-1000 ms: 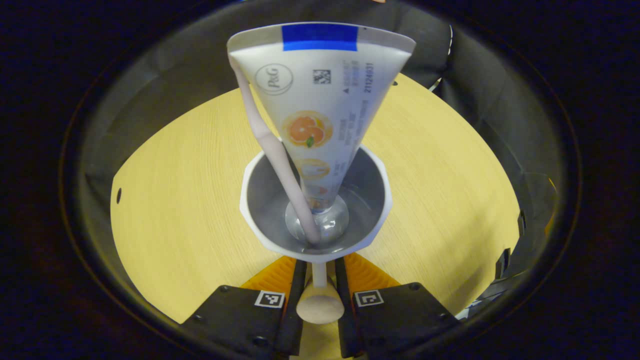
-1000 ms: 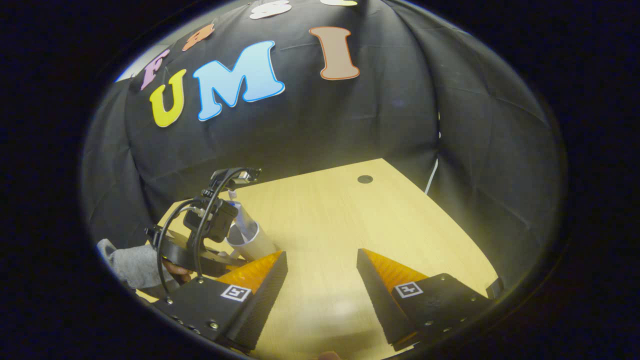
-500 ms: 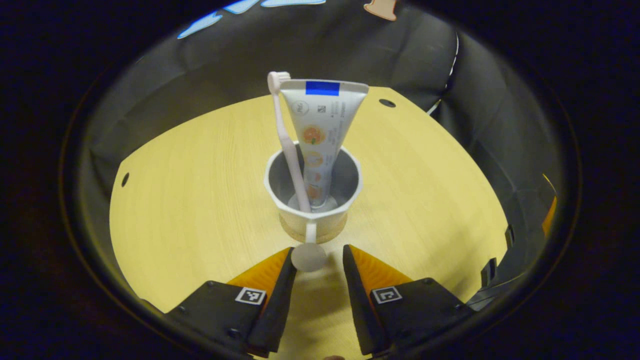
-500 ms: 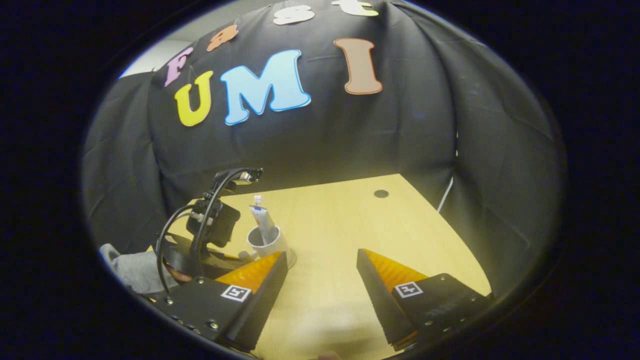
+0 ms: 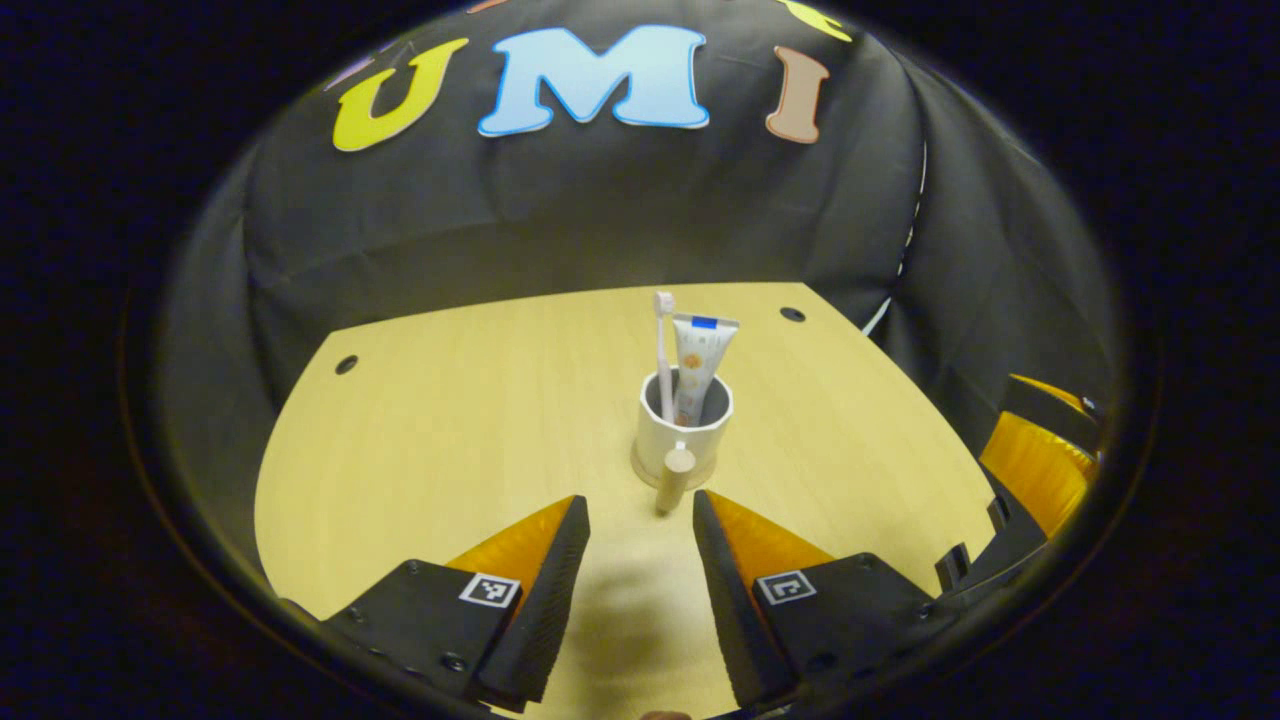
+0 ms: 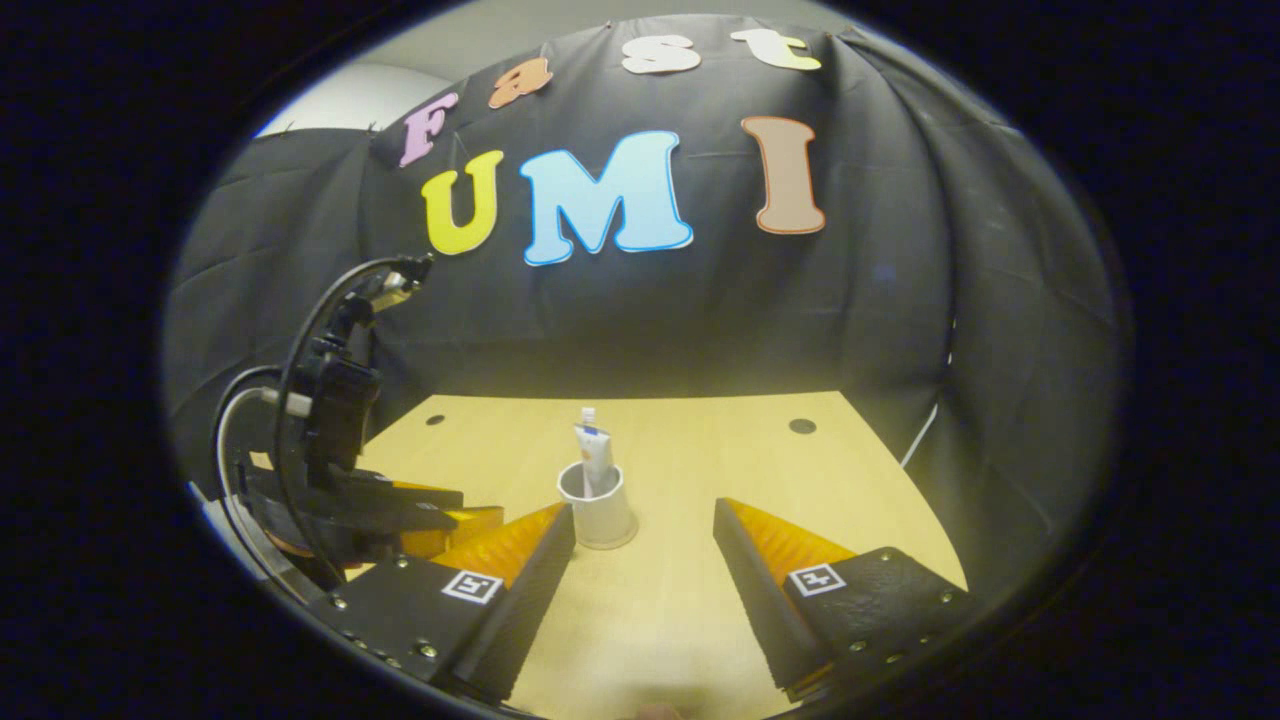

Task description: Put the toothbrush and toothpaste on the desktop into the cup, then pick up the cup and place it on the coaster on the desktop.

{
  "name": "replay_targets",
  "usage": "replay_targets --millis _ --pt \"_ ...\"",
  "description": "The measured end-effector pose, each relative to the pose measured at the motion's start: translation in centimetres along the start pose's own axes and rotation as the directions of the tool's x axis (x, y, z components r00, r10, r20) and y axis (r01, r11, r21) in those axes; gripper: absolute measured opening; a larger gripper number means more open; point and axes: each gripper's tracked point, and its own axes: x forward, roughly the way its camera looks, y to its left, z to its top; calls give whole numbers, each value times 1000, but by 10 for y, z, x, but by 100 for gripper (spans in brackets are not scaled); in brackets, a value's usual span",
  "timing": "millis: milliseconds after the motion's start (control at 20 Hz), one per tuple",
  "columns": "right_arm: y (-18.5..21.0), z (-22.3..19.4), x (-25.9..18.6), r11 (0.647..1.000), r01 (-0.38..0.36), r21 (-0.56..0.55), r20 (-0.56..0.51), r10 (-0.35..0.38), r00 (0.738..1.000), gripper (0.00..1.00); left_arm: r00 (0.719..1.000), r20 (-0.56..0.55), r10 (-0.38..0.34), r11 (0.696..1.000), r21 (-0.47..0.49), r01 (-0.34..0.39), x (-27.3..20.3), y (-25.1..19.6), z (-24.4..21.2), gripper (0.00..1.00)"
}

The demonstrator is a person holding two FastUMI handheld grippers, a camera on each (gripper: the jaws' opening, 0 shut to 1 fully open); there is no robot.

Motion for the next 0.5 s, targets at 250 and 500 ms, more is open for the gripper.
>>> replay_targets --millis 250,500 --pt "22 27 -6 998 0 -69 67 5 998 88 977 207 50 998 -38 -43 -52 24 36 70" --pt "37 45 -9 994 42 -96 142 -28 990 88 921 381 82 996 -48 -69 -97 41 60 82"
